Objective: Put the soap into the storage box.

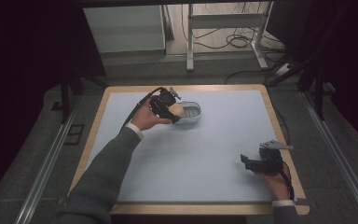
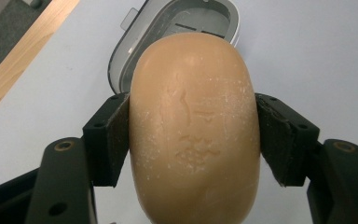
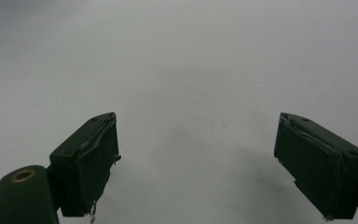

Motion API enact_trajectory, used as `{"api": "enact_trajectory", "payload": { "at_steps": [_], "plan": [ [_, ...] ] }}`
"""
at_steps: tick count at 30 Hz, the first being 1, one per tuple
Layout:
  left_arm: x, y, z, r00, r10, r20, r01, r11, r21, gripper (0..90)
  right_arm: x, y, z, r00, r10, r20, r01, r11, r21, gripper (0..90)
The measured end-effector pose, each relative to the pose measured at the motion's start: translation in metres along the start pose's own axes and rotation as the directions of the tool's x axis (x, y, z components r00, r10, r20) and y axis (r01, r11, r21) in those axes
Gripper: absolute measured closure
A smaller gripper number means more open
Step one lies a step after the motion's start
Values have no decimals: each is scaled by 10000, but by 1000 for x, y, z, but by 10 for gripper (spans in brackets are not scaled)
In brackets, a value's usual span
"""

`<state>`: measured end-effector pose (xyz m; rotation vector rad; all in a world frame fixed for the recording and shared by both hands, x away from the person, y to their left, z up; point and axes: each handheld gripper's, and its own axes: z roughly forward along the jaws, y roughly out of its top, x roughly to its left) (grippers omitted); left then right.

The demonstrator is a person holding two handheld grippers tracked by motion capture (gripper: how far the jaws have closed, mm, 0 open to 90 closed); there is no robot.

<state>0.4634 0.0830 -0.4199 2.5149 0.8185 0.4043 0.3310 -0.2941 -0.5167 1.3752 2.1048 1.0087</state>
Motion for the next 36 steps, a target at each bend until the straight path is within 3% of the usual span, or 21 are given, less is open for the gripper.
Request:
{"api": "enact_trajectory", "payload": {
  "at_steps": [18,28,36],
  "plan": [
    [11,5,16,9997,-4,255,2,10000,74,326,-2,-1,1,10000,20,70,-20,10000,49,134],
    [10,15,22,9989,320,354,-322,9995,49,326,-3,-1,1,9999,22,133,-23,10000,78,134],
    [12,20,30,9985,340,427,-345,9993,109,325,-4,-1,0,9999,62,136,-63,10000,62,134]
  ]
}}
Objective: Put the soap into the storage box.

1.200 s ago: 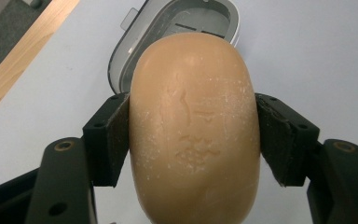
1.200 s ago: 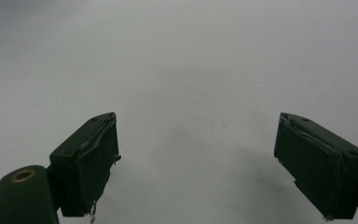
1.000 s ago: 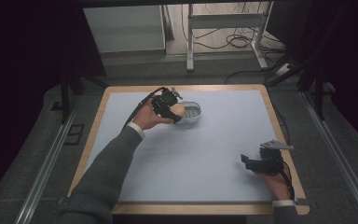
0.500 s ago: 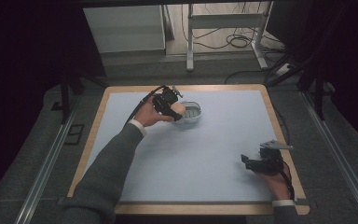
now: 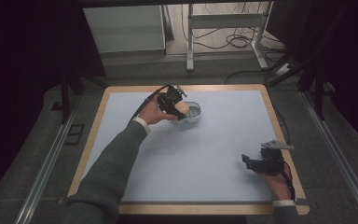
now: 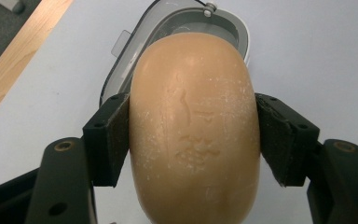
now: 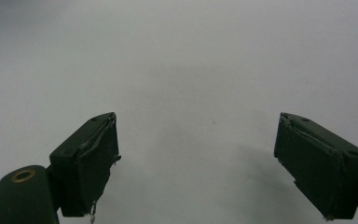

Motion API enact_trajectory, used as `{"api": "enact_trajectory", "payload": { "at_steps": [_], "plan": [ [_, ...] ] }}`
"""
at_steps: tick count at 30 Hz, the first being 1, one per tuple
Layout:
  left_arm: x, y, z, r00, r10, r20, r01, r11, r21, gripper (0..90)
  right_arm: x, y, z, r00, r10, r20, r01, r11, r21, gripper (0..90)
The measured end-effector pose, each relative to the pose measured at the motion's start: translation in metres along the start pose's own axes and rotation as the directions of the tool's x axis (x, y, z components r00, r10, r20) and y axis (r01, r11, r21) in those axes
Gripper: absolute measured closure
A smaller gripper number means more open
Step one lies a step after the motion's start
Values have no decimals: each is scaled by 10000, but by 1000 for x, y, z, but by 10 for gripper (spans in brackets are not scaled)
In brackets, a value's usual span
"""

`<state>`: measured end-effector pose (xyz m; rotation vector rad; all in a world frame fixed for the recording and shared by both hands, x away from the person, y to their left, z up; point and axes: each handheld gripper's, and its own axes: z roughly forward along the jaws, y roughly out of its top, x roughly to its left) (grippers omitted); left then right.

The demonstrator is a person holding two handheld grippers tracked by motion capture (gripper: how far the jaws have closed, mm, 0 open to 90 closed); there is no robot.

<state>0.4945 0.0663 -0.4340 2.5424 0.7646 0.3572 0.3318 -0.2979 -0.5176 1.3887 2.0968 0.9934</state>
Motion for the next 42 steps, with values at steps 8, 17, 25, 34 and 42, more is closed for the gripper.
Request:
{"api": "enact_trajectory", "payload": {
  "at_steps": [8,17,25,34,42],
  "plan": [
    [1,7,9,9999,69,124,-70,10000,62,326,-1,0,-1,10000,14,31,-14,10000,-15,134],
    [4,13,17,9997,169,166,-170,9998,89,326,-3,-1,-1,10000,48,53,-48,10000,25,134],
    [6,15,25,9994,230,253,-232,9997,108,325,-4,-2,-1,9999,85,101,-85,10000,23,134],
    [9,17,32,9990,319,322,-322,9994,106,325,-5,-3,0,9999,76,128,-77,9999,80,134],
    [12,17,36,9987,334,386,-341,9993,176,325,-6,-3,-1,9998,95,167,-96,9999,84,134]
  ]
}}
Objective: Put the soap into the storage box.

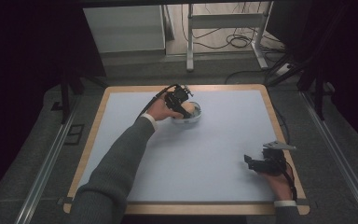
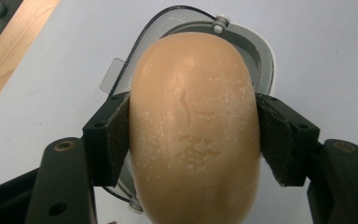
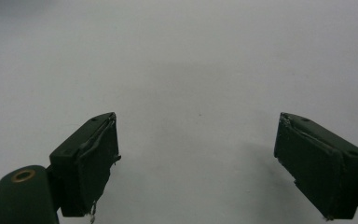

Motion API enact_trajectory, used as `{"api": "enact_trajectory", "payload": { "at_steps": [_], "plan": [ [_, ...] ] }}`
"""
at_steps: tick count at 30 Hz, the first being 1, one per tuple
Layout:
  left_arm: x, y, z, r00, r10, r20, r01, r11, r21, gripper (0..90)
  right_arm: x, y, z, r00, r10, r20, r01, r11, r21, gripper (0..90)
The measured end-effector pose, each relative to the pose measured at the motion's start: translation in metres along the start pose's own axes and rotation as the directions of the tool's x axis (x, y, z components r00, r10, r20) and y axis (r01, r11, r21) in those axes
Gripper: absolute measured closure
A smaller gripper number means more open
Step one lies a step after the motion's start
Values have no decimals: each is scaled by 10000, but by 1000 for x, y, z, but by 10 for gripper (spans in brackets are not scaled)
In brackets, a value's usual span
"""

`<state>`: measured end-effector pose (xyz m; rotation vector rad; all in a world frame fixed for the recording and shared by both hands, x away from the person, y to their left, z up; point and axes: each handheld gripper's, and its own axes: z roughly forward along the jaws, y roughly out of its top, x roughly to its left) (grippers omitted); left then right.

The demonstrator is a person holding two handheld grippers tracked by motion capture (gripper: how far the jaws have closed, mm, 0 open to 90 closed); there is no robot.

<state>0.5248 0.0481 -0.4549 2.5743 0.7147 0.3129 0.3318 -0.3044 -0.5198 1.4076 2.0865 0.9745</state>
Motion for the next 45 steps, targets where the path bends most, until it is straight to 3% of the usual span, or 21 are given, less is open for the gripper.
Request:
{"api": "enact_trajectory", "payload": {
  "at_steps": [7,12,24,35,45],
  "plan": [
    [2,-1,4,9999,-79,123,78,9999,71,322,0,0,0,10000,2,25,-2,10000,25,134],
    [3,-1,-3,9988,-268,408,289,9982,-525,253,0,0,0,10000,-1,44,1,10000,42,134],
    [1,-12,-19,9979,-426,485,476,9931,-1074,220,2,-1,2,10000,-59,34,59,10000,68,134],
    [-7,-37,-39,9941,-811,723,917,9829,-1595,219,4,0,2,9999,-99,-27,99,9999,47,134],
    [-22,-76,-54,9878,-1349,773,1480,9682,-2018,215,6,2,1,9998,-142,-104,141,9999,-37,134]
  ]
}}
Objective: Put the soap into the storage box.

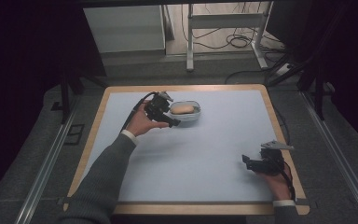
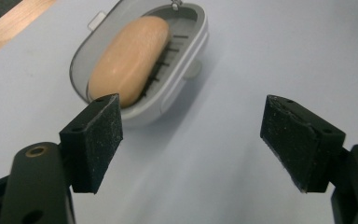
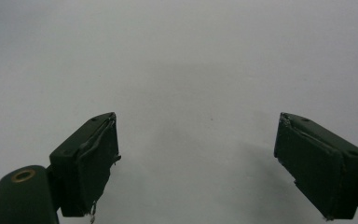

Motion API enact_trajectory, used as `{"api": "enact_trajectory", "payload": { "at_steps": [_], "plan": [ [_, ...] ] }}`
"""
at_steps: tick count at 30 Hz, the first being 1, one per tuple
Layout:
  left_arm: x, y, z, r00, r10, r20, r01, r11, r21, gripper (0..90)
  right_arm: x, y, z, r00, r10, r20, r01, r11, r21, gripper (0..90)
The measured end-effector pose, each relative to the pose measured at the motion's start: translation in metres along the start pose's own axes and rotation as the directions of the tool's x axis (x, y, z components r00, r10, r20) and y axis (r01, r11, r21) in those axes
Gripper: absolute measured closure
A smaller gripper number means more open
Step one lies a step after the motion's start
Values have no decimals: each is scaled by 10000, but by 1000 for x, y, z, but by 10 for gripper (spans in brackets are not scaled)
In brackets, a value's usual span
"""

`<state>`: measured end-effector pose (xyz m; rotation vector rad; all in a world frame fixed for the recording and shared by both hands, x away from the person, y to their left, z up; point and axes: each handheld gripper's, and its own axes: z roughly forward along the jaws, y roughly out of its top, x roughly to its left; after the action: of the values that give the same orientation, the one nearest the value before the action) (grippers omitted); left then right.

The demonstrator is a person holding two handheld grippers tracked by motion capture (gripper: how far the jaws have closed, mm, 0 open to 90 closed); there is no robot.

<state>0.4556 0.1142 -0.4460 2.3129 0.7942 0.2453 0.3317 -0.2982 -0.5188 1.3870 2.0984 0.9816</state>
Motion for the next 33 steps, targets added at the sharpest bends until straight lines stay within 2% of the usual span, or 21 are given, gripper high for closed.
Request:
{"api": "enact_trajectory", "payload": {
  "at_steps": [3,10,17,22,25,27,33],
  "plan": [
    [-5,-15,-7,9998,-157,-145,155,9998,-131,216,1,1,-1,10000,-27,-8,27,10000,-11,134],
    [-15,-49,-20,9988,-471,-160,465,9984,-316,215,2,1,-1,10000,-29,-29,29,10000,-44,134],
    [-24,-88,-29,9942,-1074,-60,1070,9930,-496,213,3,1,-1,10000,-40,-21,40,10000,-58,134],
    [-32,-112,-35,9927,-1171,-305,1157,9923,-445,213,3,2,0,10000,-47,-39,47,10000,-26,134],
    [-37,-125,-37,9889,-1459,-266,1443,9880,-548,213,4,2,-1,10000,-56,-58,55,10000,-59,134],
    [-40,-135,-39,9870,-1554,-398,1532,9868,-528,213,4,2,-1,10000,-69,-47,69,10000,-58,134],
    [-44,-155,-43,9804,-1907,-497,1873,9801,-658,212,4,2,-1,10000,-75,-53,74,9999,-68,134]
  ]
}}
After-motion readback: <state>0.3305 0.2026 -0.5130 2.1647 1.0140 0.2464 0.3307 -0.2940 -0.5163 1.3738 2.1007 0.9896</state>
